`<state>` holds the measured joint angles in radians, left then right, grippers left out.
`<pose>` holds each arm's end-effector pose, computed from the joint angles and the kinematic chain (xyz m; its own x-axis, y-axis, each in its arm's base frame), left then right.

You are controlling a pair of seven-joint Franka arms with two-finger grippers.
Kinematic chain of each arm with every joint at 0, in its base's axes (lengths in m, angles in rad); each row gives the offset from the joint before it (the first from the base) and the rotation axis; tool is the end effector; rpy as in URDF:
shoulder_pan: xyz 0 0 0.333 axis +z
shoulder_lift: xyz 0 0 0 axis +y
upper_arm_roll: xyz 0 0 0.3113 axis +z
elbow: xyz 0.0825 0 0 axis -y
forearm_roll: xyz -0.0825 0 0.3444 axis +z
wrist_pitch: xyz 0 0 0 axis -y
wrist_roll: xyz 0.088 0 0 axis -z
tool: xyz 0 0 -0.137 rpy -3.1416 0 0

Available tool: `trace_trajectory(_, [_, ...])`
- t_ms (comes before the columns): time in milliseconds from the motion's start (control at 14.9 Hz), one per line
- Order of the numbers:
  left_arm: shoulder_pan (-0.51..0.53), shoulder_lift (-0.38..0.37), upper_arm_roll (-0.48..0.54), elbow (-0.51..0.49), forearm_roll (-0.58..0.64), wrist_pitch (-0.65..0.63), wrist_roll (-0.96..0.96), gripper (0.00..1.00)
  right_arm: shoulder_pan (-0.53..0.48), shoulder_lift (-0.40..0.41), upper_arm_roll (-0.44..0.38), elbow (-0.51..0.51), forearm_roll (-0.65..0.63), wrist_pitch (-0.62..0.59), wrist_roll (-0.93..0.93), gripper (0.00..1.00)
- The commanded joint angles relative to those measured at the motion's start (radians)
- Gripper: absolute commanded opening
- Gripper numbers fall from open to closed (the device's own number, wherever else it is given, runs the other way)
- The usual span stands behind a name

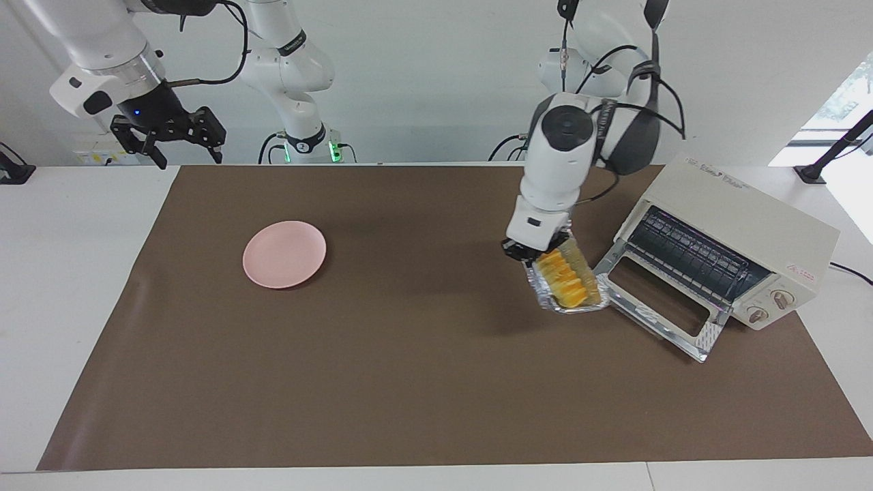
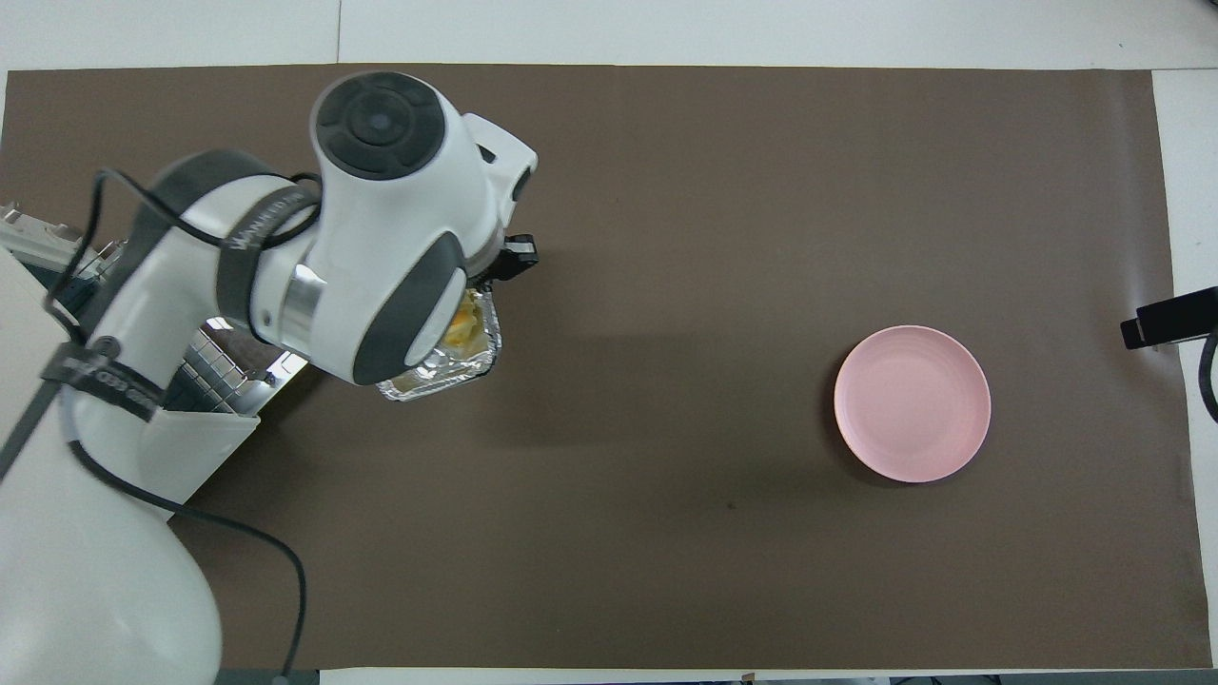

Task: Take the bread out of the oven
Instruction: 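Pull the foil tray out and set it on the table with the left gripper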

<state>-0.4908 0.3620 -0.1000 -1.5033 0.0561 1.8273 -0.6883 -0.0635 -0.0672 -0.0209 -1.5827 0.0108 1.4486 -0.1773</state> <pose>0.5255 -0.3358 0.4346 0.9960 0.0883 -0.0163 0.0876 -0.9955 -0.0372 0.4778 -0.0392 0.6080 0.9935 0.0944 -0.0637 0.0930 -0.9954 -0.0238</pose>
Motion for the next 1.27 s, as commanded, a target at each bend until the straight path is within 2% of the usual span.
trace_trajectory(0, [-0.107, 0.132, 0.023, 0.084, -0.018, 0.049, 0.01, 0.0, -0.016, -0.013, 0.013, -0.013, -0.011, -0.007, 0.013, 1.0])
trace_trajectory(134, [-0.159, 0.227, 0.023, 0.142, -0.021, 0.09, 0.007, 0.0, -0.015, -0.013, 0.013, -0.013, -0.009, -0.005, 0.013, 1.0])
trace_trajectory(335, [-0.183, 0.233, 0.022, 0.135, -0.024, 0.126, 0.007, 0.0, -0.015, -0.013, 0.015, -0.013, -0.009, -0.008, 0.012, 1.0])
trace_trajectory(402, [-0.184, 0.232, 0.02, 0.132, -0.024, 0.127, -0.002, 0.21, -0.007, -0.013, 0.015, -0.013, -0.011, -0.011, 0.01, 1.0])
trace_trajectory(469, [-0.186, 0.232, 0.022, 0.133, -0.022, 0.135, -0.031, 0.77, -0.007, -0.013, 0.015, -0.013, -0.009, -0.014, 0.01, 1.0])
trace_trajectory(536, [-0.199, 0.232, 0.023, 0.138, -0.021, 0.119, -0.06, 1.0, -0.009, -0.013, 0.015, -0.014, -0.009, -0.017, 0.009, 1.0])
trace_trajectory(736, [-0.187, 0.213, 0.035, 0.176, -0.022, 0.009, -0.068, 1.0, -0.007, -0.017, 0.016, -0.016, -0.006, -0.03, 0.013, 1.0])
trace_trajectory(870, [-0.099, 0.097, 0.048, 0.164, -0.05, -0.058, -0.063, 1.0, -0.003, -0.032, 0.025, -0.054, 0.0, -0.002, 0.018, 1.0])
trace_trajectory(1004, [0.015, -0.039, 0.049, 0.149, -0.085, -0.178, -0.062, 1.0, 0.025, -0.042, 0.042, -0.111, 0.006, 0.073, 0.062, 1.0])
trace_trajectory(1205, [0.229, -0.173, 0.049, 0.152, -0.076, -0.305, -0.028, 1.0, 0.12, -0.013, 0.042, -0.152, 0.009, 0.172, 0.182, 1.0])
